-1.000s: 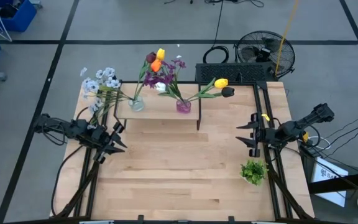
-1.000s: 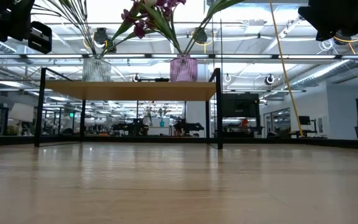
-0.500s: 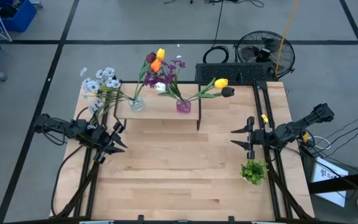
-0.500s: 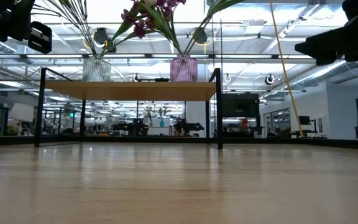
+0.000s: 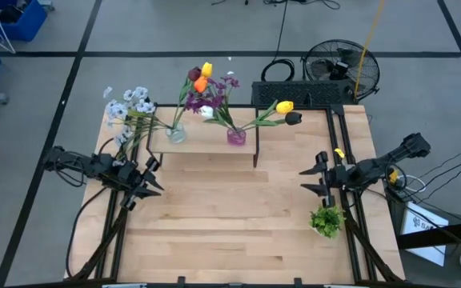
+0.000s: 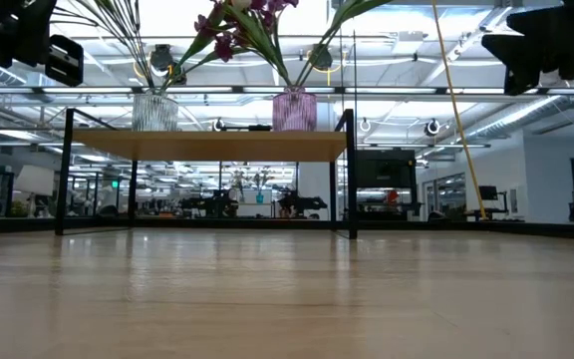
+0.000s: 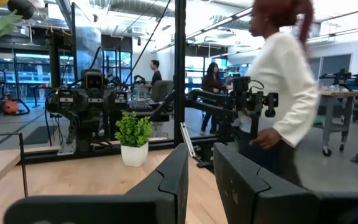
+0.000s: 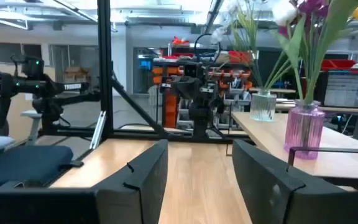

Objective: Pick and place flowers into a vace then onto a shelf
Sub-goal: Return to Home Position

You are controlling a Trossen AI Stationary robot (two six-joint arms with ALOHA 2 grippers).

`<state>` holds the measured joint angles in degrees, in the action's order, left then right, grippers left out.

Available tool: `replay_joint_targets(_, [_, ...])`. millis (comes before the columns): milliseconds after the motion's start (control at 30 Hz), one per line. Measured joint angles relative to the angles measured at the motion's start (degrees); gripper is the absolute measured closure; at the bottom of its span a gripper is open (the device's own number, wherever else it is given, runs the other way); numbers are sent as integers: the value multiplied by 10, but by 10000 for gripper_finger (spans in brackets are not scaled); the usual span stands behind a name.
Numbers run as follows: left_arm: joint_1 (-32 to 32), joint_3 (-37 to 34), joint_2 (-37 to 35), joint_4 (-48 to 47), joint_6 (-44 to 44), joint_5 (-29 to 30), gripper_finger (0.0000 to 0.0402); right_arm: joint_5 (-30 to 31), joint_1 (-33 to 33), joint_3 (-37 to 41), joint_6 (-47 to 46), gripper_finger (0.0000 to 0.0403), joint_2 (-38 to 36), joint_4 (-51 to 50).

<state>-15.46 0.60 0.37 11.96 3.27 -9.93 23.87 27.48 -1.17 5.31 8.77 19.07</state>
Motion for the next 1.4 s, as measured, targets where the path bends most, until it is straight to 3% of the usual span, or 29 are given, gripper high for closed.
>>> replay_joint_targets(1400, [0,0,0,2,0,0,321,0,0,3,0,231,2,-3])
